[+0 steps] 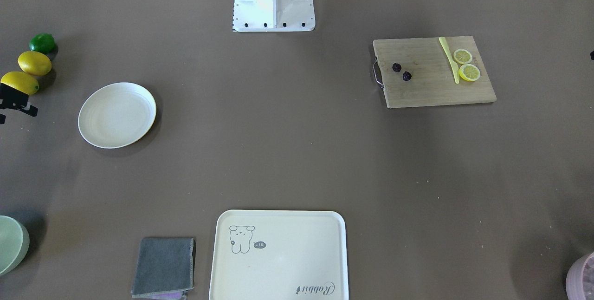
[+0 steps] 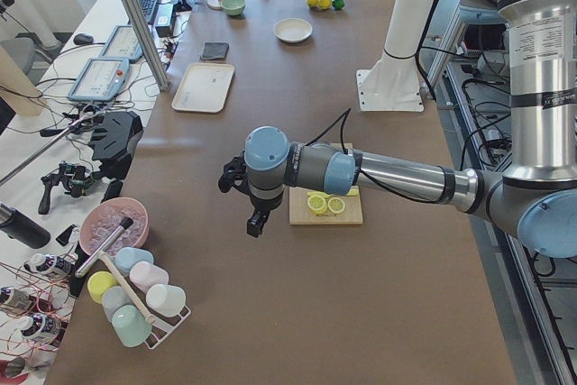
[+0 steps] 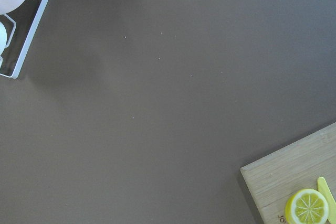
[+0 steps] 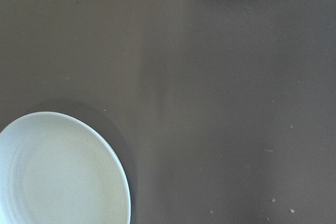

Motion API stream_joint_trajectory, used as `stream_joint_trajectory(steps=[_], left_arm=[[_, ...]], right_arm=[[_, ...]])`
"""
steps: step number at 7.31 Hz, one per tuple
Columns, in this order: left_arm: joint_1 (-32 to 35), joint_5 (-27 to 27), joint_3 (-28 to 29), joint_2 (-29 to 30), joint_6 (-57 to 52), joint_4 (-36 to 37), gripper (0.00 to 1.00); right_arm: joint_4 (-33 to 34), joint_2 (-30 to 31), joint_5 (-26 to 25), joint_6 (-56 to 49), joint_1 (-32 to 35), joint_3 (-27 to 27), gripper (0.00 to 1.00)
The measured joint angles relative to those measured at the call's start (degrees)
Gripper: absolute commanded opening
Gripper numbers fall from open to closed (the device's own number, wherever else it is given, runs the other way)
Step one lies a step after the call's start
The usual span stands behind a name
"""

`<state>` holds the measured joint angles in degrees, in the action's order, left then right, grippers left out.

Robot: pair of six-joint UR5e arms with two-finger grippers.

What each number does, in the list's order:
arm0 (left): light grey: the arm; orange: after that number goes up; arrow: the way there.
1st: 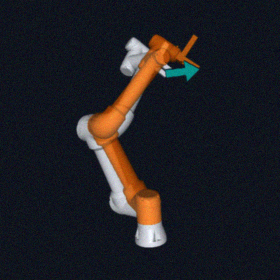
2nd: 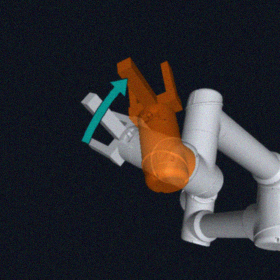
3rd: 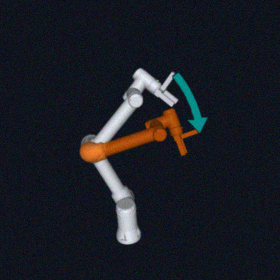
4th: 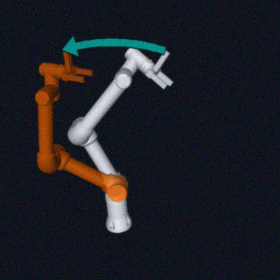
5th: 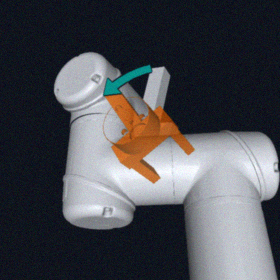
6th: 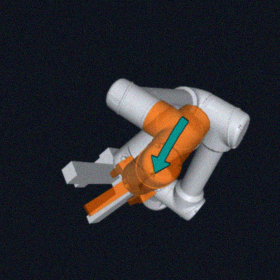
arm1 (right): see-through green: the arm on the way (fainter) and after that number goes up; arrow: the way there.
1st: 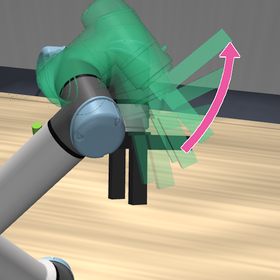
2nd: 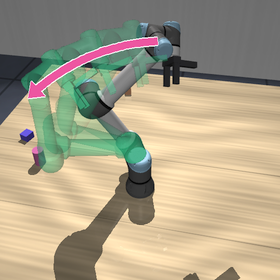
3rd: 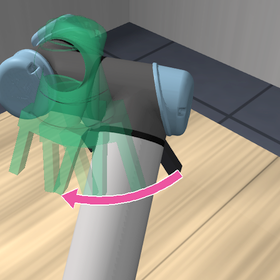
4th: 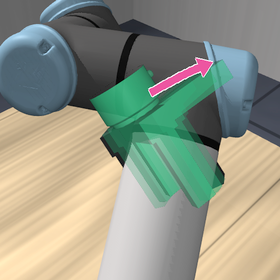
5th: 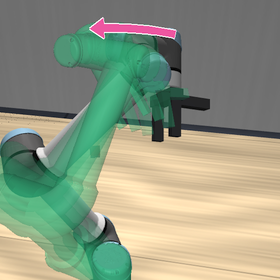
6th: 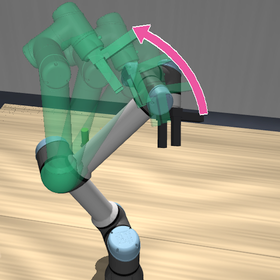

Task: Place red cherry on plate
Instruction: 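Reach the right gripper to the white plate rim and grasp it, then drag the white plate centerward with the right gripper while the left arm reaches out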

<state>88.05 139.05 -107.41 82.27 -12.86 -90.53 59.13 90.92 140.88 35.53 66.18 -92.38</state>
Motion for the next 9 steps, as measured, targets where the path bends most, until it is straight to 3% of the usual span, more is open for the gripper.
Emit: stream_joint_trajectory(steps=[3, 6, 9], left_arm=[[-0.06, 0.07, -0.05, 0.08, 1.51, -0.04, 0.98], [-0.07, 0.08, -0.08, 0.08, 1.68, -0.02, 0.98], [-0.07, 0.14, -0.29, 0.09, 1.65, -0.05, 0.98]], right_arm=[[-13.84, -1.01, -5.23, 13.11, -8.56, 4.08, 0.81], [-17.16, -1.01, -6.60, 15.18, -12.88, 4.76, 0.00], [-17.38, -0.93, -6.48, 15.25, -13.49, 4.83, 0.00]])
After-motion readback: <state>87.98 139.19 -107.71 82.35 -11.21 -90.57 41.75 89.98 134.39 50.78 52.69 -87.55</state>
